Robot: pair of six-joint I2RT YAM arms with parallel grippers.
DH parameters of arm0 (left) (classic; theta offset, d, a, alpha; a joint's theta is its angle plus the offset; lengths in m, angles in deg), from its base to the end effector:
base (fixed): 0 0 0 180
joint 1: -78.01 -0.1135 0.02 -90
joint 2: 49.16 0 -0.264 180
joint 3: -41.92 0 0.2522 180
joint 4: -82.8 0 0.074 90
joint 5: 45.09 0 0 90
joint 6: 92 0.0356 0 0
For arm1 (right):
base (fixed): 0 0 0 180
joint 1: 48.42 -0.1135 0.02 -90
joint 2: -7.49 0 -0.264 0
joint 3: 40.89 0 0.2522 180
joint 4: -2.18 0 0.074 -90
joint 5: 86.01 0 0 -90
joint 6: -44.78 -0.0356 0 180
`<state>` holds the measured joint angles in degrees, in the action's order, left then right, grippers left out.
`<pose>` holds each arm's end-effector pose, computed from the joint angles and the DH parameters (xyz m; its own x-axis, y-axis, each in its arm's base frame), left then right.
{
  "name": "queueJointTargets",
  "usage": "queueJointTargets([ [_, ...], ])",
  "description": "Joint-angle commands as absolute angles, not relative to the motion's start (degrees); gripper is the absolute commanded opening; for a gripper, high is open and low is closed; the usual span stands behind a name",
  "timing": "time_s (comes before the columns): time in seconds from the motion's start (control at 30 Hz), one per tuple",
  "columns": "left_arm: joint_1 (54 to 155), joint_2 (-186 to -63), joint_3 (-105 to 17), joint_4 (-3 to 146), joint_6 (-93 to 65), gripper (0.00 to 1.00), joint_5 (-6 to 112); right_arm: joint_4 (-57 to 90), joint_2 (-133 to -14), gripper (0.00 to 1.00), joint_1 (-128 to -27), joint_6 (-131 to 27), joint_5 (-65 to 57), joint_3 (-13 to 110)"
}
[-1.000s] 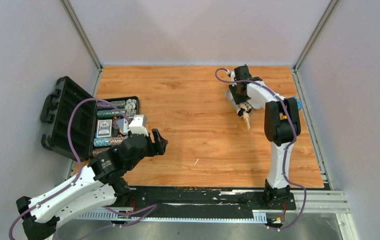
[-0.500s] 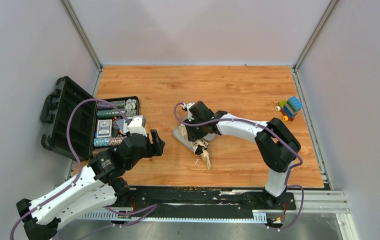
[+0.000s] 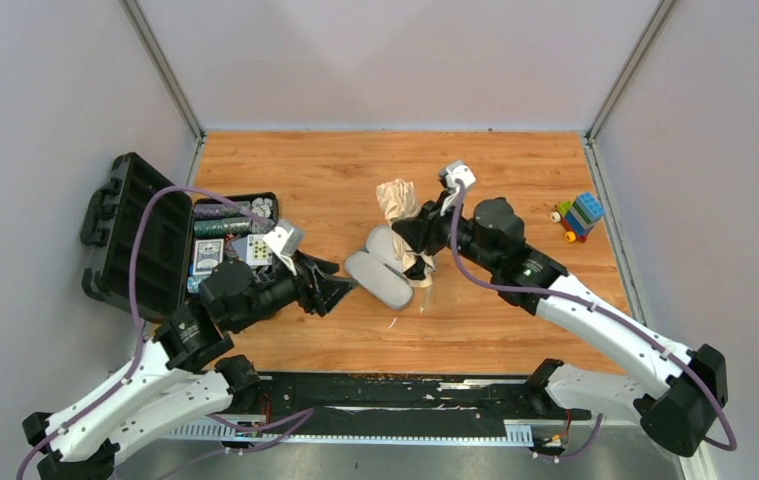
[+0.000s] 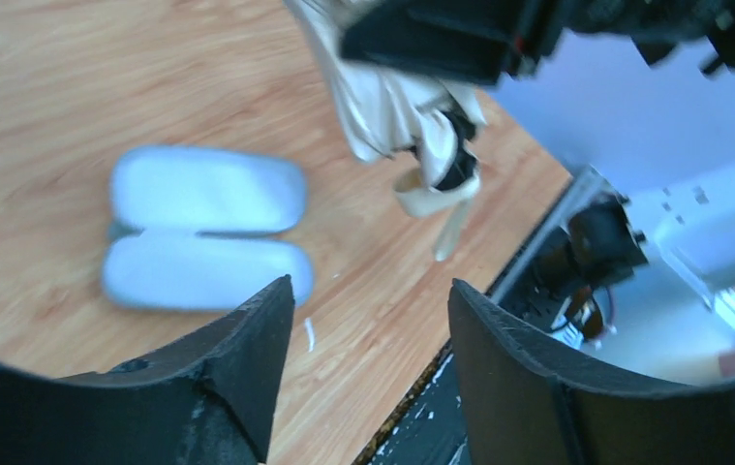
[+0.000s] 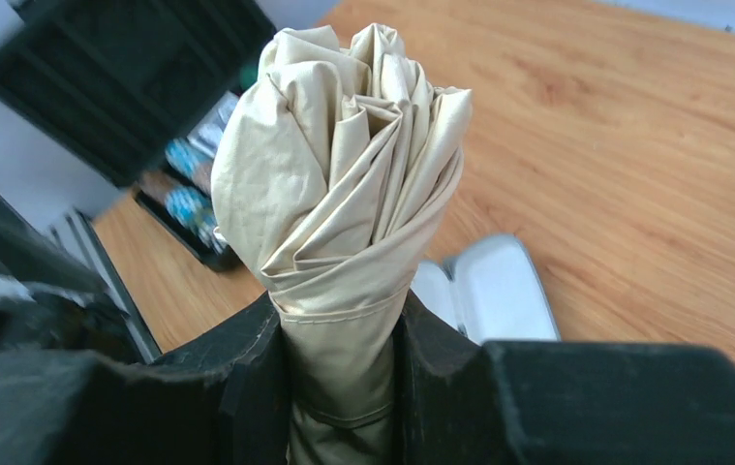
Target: Put away the umbrella
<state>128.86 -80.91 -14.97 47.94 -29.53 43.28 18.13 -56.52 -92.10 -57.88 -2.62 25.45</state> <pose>0.0840 -0.1016 0.3411 -0.4446 -0.1856 -0.8763 0.6224 0.6394 -0.4513 0.1871 0.1843 0.3353 -0.3342 -0.0182 -0.9423 -0.7110 0.6612 0.2394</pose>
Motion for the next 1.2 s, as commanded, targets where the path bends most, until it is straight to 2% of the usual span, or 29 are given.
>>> queueJointTargets([
  [0.0, 129.2, -84.9, -9.9, 67.3, -21.5, 0.64, 62.6, 10.9, -52.8, 0.0, -92.6, -71.7, 3.9, 29.2],
  [0.23, 139.4, -96.9, -8.7, 79.8, -18.5, 0.55, 56.3, 9.3, -53.0, 0.0, -93.4, -80.6, 5.5, 30.7],
  [0.3, 140.0, -98.5, -7.9, 83.5, -19.4, 0.52, 53.3, 9.2, -52.6, 0.0, -93.6, -81.7, 5.0, 30.4],
  [0.4, 139.9, -99.8, -6.9, 89.0, -21.6, 0.43, 47.1, 8.6, -51.3, 0.0, -94.1, -83.7, 4.9, 29.1],
  [0.7, 140.0, -98.1, -4.4, 94.5, -23.5, 0.27, 30.6, 10.3, -48.6, 0.0, -99.8, -88.6, 3.3, 23.2],
  [0.8, 139.9, -96.4, -3.2, 96.0, -22.6, 0.26, 27.2, 11.7, -48.5, 0.0, -103.7, -87.8, 6.6, 21.1],
  [0.97, 140.0, -96.9, -4.1, 94.8, -22.9, 0.25, 28.3, 8.3, -49.4, 0.0, -109.1, -89.1, 9.5, 17.2],
  [1.17, 139.9, -95.6, -3.6, 88.7, -27.0, 0.26, 28.4, 9.3, -50.1, 0.0, -109.5, -88.1, 12.6, 17.7],
])
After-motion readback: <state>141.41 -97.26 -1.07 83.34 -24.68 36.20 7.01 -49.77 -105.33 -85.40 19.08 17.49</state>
